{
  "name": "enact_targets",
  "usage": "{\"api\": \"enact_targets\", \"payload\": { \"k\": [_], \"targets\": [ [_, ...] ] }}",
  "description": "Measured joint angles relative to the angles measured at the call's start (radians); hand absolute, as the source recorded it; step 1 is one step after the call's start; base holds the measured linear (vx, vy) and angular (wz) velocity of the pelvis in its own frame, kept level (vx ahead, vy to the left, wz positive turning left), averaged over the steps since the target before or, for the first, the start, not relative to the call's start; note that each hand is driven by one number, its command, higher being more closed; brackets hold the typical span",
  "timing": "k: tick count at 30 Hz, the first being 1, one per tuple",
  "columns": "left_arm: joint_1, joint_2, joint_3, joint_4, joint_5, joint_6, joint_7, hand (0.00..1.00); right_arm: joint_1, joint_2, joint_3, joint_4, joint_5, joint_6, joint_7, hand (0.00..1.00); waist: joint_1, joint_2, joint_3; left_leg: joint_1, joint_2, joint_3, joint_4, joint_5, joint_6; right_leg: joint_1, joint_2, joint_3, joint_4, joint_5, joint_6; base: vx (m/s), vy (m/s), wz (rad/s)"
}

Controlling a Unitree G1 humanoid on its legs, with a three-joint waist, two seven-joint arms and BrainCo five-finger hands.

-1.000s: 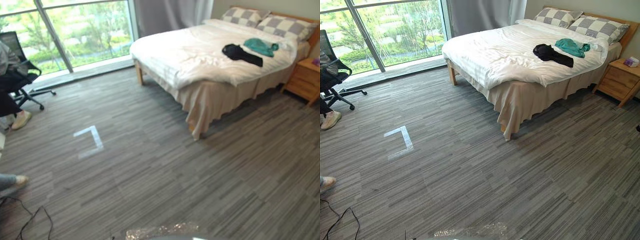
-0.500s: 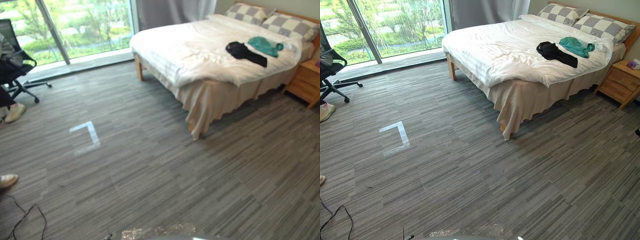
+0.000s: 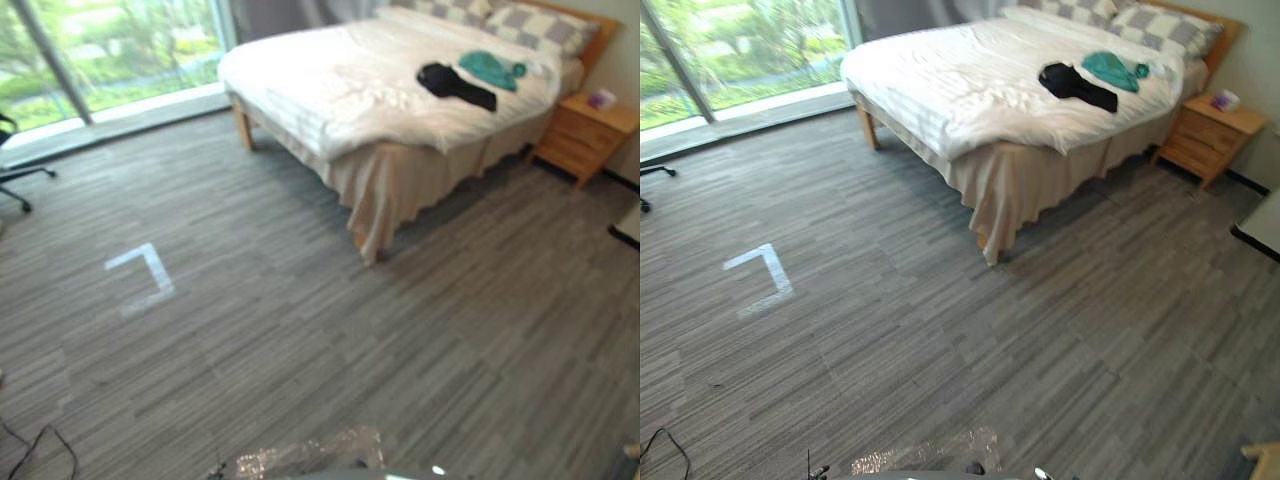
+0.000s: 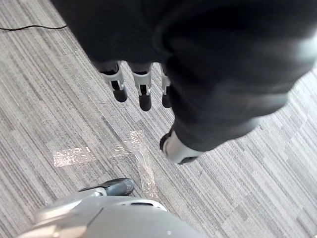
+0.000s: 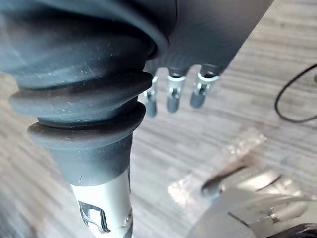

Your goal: Tidy the bed and pick cloth on bed and put in laundry

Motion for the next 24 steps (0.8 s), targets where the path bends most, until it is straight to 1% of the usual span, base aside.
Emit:
{"api": "enact_targets", "payload": {
  "k": [1, 2, 3, 4, 5, 6, 7, 8, 9, 10, 11, 12, 13, 14, 15, 16, 17, 18, 19, 20, 21, 22, 23, 24],
  "targets": [
    [-0.001, 0.000, 0.000, 0.000, 0.004, 0.001, 0.000, 0.00, 0.000, 0.007, -0.025, 0.000, 0.000, 0.000, 0.000, 0.00, -0.001, 0.009, 0.005, 0.009, 0.004, 0.027, 0.014, -0.023, -0.001, -0.023, -0.025, -0.052, 0.052, -0.022, 0.034, 0.01, 0.000, -0.73],
    [-0.006, 0.001, 0.000, 0.000, 0.010, 0.002, 0.000, 0.00, 0.000, 0.012, -0.053, 0.001, 0.001, 0.001, -0.001, 0.00, -0.007, 0.012, 0.008, 0.014, 0.012, 0.041, 0.034, -0.041, 0.002, -0.035, -0.045, -0.108, 0.090, -0.036, 0.052, 0.04, -0.013, -0.61],
    [-0.011, 0.001, 0.000, 0.000, 0.010, 0.003, 0.000, 0.00, 0.000, 0.014, -0.066, 0.001, 0.004, 0.001, -0.002, 0.00, -0.012, 0.012, 0.009, 0.018, 0.017, 0.045, 0.041, -0.048, 0.004, -0.042, -0.054, -0.147, 0.109, -0.040, 0.046, 0.07, -0.031, -0.41],
    [-0.024, 0.002, 0.000, 0.003, 0.010, 0.007, -0.001, 0.00, 0.003, 0.021, -0.095, 0.002, 0.005, 0.002, -0.001, 0.00, -0.019, 0.012, 0.010, 0.029, 0.028, 0.050, 0.048, -0.061, -0.002, -0.060, -0.069, -0.224, 0.151, -0.055, 0.014, 0.12, -0.060, -0.24],
    [-0.039, 0.000, 0.000, 0.005, 0.010, 0.009, -0.001, 0.00, 0.001, 0.026, -0.127, 0.003, 0.007, 0.004, -0.002, 0.00, -0.028, 0.021, 0.014, 0.036, 0.053, 0.051, 0.054, -0.072, -0.020, -0.083, -0.067, -0.251, 0.167, -0.068, -0.019, 0.17, -0.084, -0.17],
    [-0.047, -0.002, 0.000, 0.005, 0.010, 0.009, -0.002, 0.00, 0.000, 0.026, -0.133, 0.002, 0.008, 0.004, -0.002, 0.00, -0.030, 0.027, 0.017, 0.037, 0.071, 0.050, 0.060, -0.079, -0.029, -0.097, -0.064, -0.253, 0.165, -0.072, -0.027, 0.24, -0.138, -0.02],
    [-0.068, -0.009, 0.000, 0.006, 0.009, 0.009, -0.003, 0.00, 0.002, 0.022, -0.146, 0.002, 0.013, 0.004, -0.001, 0.00, -0.036, 0.043, 0.026, 0.043, 0.112, 0.051, 0.065, -0.097, -0.049, -0.134, -0.064, -0.259, 0.143, -0.068, -0.024, 0.23, -0.147, 0.00],
    [-0.078, -0.013, 0.000, 0.007, 0.009, 0.009, -0.003, 0.00, 0.001, 0.019, -0.148, 0.002, 0.014, 0.005, -0.002, 0.00, -0.037, 0.052, 0.032, 0.048, 0.135, 0.051, 0.066, -0.103, -0.061, -0.156, -0.066, -0.260, 0.129, -0.061, -0.017, 0.31, -0.225, 0.00],
    [-0.098, -0.025, 0.002, 0.007, 0.010, 0.008, -0.005, 0.00, -0.001, 0.011, -0.148, 0.002, 0.014, 0.005, -0.001, 0.00, -0.041, 0.066, 0.039, 0.052, 0.179, 0.049, 0.065, -0.118, -0.085, -0.216, -0.075, -0.257, 0.092, -0.019, -0.004, 0.47, -0.345, 0.02],
    [-0.132, -0.045, 0.014, 0.028, 0.010, 0.007, -0.012, 0.00, -0.007, 0.014, -0.147, 0.002, 0.014, 0.005, -0.001, 0.00, -0.053, 0.062, 0.047, 0.068, 0.210, 0.035, 0.060, -0.137, -0.116, -0.315, -0.119, -0.254, 0.015, 0.081, 0.024, 0.59, -0.434, 0.08],
    [-0.154, -0.057, 0.043, 0.050, 0.015, 0.008, -0.023, 0.00, 0.003, 0.027, -0.146, 0.006, 0.014, 0.006, 0.000, 0.00, -0.060, 0.038, 0.058, 0.108, 0.211, 0.039, 0.060, -0.158, -0.137, -0.338, -0.175, -0.247, -0.059, 0.146, 0.053, 0.67, -0.481, 0.09],
    [-0.151, -0.072, 0.057, 0.050, 0.018, 0.008, -0.023, 0.00, 0.016, 0.028, -0.155, 0.009, 0.018, 0.007, 0.001, 0.00, -0.061, 0.040, 0.059, 0.137, 0.216, 0.046, 0.060, -0.168, -0.133, -0.341, -0.179, -0.254, -0.041, 0.219, 0.048, 0.66, -0.429, 0.02],
    [-0.152, -0.108, 0.088, 0.050, 0.019, 0.005, -0.025, 0.00, 0.015, 0.015, -0.158, 0.011, 0.014, 0.007, 0.007, 0.00, -0.061, 0.067, 0.062, 0.171, 0.254, 0.057, 0.070, -0.144, -0.116, -0.353, -0.163, -0.272, 0.043, 0.268, 0.009, 0.71, -0.481, -0.18],
    [-0.154, -0.128, 0.122, 0.046, 0.018, -0.006, -0.029, 0.00, 0.009, 0.008, -0.160, 0.009, 0.013, 0.004, 0.015, 0.00, -0.057, 0.081, 0.063, 0.158, 0.277, 0.046, 0.126, -0.064, -0.107, -0.366, -0.147, -0.272, 0.109, 0.202, -0.049, 0.60, -0.432, -0.25],
    [-0.153, -0.131, 0.130, 0.039, 0.018, -0.008, -0.031, 0.00, 0.009, 0.009, -0.160, 0.004, 0.012, 0.003, 0.017, 0.00, -0.056, 0.084, 0.061, 0.136, 0.290, 0.030, 0.176, -0.022, -0.107, -0.363, -0.139, -0.273, 0.122, 0.180, -0.058, 0.58, -0.497, -0.23],
    [-0.152, -0.137, 0.153, 0.034, 0.018, -0.009, -0.033, 0.00, 0.010, 0.009, -0.168, -0.006, 0.013, 0.003, 0.019, 0.00, -0.058, 0.090, 0.061, 0.096, 0.315, -0.002, 0.275, 0.049, -0.102, -0.341, -0.122, -0.280, 0.124, 0.145, -0.069, 0.62, -0.480, -0.16],
    [-0.150, -0.137, 0.180, 0.026, 0.017, -0.008, -0.033, 0.00, 0.011, 0.008, -0.167, -0.010, 0.012, 0.003, 0.017, 0.00, -0.057, 0.091, 0.062, 0.031, 0.350, -0.044, 0.440, 0.153, -0.075, -0.290, -0.097, -0.283, 0.108, 0.105, -0.088, 0.77, -0.511, -0.21],
    [-0.145, -0.134, 0.186, 0.012, 0.015, -0.008, -0.031, 0.00, 0.011, 0.005, -0.153, -0.011, 0.013, 0.001, 0.014, 0.00, -0.055, 0.088, 0.063, -0.026, 0.382, -0.076, 0.633, 0.178, -0.064, -0.213, -0.065, -0.279, 0.073, 0.081, -0.108, 0.66, -0.378, -0.24],
    [-0.139, -0.134, 0.185, -0.002, 0.014, -0.008, -0.031, 0.00, 0.011, 0.001, -0.137, -0.012, 0.013, 0.000, 0.014, 0.00, -0.054, 0.087, 0.065, -0.048, 0.388, -0.084, 0.716, 0.172, -0.069, -0.168, -0.048, -0.275, 0.046, 0.075, -0.113, 0.65, -0.322, -0.33],
    [-0.126, -0.137, 0.185, -0.029, 0.005, -0.014, -0.027, 0.00, 0.006, -0.010, -0.098, -0.010, 0.013, -0.002, 0.014, 0.00, -0.050, 0.074, 0.071, -0.076, 0.388, -0.085, 0.840, 0.130, -0.110, -0.067, -0.019, -0.265, -0.018, 0.071, -0.113, 0.62, -0.268, -0.37],
    [-0.121, -0.139, 0.183, -0.047, -0.010, -0.015, -0.021, 0.00, -0.003, -0.016, -0.069, -0.007, 0.013, -0.003, 0.014, 0.00, -0.044, 0.067, 0.073, -0.101, 0.368, -0.085, 0.895, 0.085, -0.120, -0.003, -0.006, -0.246, -0.063, 0.068, -0.116, 0.71, -0.275, -0.56],
    [-0.123, -0.145, 0.178, -0.063, -0.019, -0.020, -0.020, 0.00, -0.020, -0.025, -0.034, -0.007, 0.012, -0.003, 0.013, 0.00, -0.029, 0.064, 0.071, -0.148, 0.327, -0.082, 0.935, 0.024, -0.120, 0.061, 0.004, -0.210, -0.109, 0.064, -0.122, 0.46, -0.163, -0.55],
    [-0.126, -0.148, 0.175, -0.070, -0.026, -0.024, -0.020, 0.00, -0.033, -0.031, -0.024, -0.006, 0.010, -0.003, 0.012, 0.00, -0.022, 0.064, 0.071, -0.178, 0.304, -0.083, 0.941, -0.011, -0.118, 0.085, 0.006, -0.191, -0.131, 0.064, -0.124, 0.42, -0.112, -0.78],
    [-0.131, -0.151, 0.171, -0.085, -0.034, -0.027, -0.020, 0.00, -0.064, -0.039, -0.009, -0.004, 0.003, -0.003, 0.011, 0.00, -0.006, 0.064, 0.071, -0.245, 0.248, -0.081, 0.924, -0.083, -0.114, 0.122, 0.001, -0.158, -0.164, 0.064, -0.124, 0.49, -0.045, -0.85]
  ]
}}
